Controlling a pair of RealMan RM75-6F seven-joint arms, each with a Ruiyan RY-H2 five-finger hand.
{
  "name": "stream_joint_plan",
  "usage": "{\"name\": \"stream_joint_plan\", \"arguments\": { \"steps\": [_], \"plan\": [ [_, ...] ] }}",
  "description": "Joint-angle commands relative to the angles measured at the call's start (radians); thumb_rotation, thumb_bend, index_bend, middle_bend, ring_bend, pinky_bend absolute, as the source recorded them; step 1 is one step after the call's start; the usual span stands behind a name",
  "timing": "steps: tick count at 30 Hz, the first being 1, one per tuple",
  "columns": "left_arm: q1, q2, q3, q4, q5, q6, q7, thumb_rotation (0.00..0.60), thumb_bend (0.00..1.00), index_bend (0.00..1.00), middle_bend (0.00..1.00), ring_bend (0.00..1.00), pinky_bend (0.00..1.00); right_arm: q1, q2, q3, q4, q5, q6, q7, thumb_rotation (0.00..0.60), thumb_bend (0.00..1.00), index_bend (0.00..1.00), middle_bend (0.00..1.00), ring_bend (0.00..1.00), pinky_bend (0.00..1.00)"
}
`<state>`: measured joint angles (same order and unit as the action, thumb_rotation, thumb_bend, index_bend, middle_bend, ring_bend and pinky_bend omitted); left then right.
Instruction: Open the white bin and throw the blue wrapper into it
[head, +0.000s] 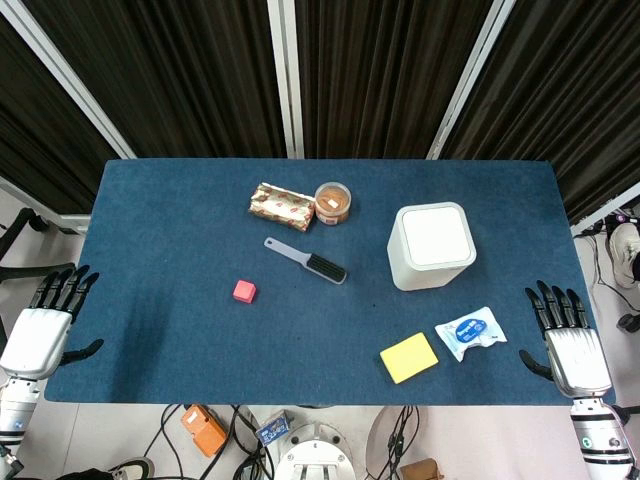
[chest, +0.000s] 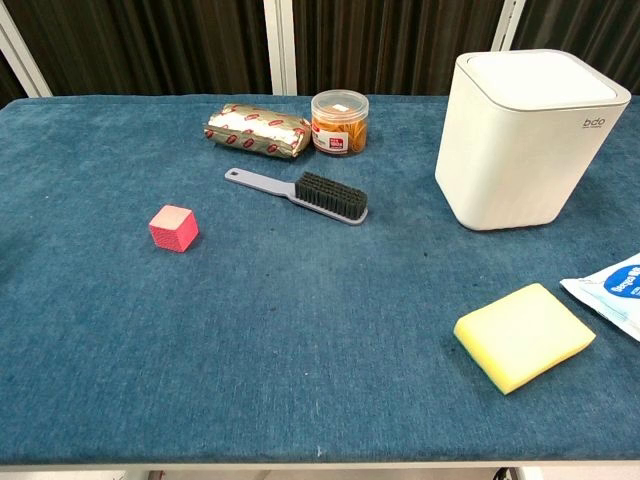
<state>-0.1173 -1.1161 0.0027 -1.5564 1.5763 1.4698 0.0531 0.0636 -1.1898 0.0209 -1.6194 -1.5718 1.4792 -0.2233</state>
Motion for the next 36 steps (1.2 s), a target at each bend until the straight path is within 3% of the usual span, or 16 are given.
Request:
{"name": "stream_joint_plan", "arguments": {
  "steps": [1, 10, 15, 20, 25, 36],
  "plan": [
    [0.000, 0.000, 0.000, 0.000, 0.000, 0.000, -0.001, 0.600, 0.09, 0.00, 0.00, 0.00, 0.00, 0.002, -0.002, -0.001, -0.001, 0.002, -0.004, -0.005, 0.600, 0.34, 0.00, 0.00, 0.00, 0.00],
    [0.001, 0.004, 0.001, -0.001, 0.002, 0.003, -0.010, 0.600, 0.09, 0.00, 0.00, 0.00, 0.00, 0.019, -0.006, 0.008, -0.009, -0.031, 0.007, -0.010, 0.600, 0.34, 0.00, 0.00, 0.00, 0.00],
    [0.001, 0.006, 0.003, 0.000, 0.007, 0.004, -0.013, 0.600, 0.09, 0.00, 0.00, 0.00, 0.00, 0.103, 0.054, 0.068, -0.132, -0.024, -0.070, -0.067, 0.600, 0.34, 0.03, 0.00, 0.00, 0.00],
    [0.000, 0.005, 0.001, 0.000, 0.002, 0.001, -0.011, 0.600, 0.09, 0.00, 0.00, 0.00, 0.00, 0.222, 0.095, 0.168, -0.263, 0.094, -0.207, -0.217, 0.600, 0.34, 0.15, 0.00, 0.00, 0.00],
    [-0.004, 0.006, -0.001, -0.001, -0.005, -0.008, -0.011, 0.600, 0.09, 0.00, 0.00, 0.00, 0.00, 0.312, 0.089, 0.224, -0.308, 0.261, -0.313, -0.347, 0.600, 0.34, 0.30, 0.00, 0.00, 0.00],
    [-0.007, 0.011, -0.001, -0.002, -0.005, -0.012, -0.018, 0.600, 0.09, 0.00, 0.00, 0.00, 0.00, 0.396, 0.041, 0.197, -0.274, 0.409, -0.400, -0.392, 0.600, 0.34, 0.35, 0.00, 0.00, 0.00]
  ]
}}
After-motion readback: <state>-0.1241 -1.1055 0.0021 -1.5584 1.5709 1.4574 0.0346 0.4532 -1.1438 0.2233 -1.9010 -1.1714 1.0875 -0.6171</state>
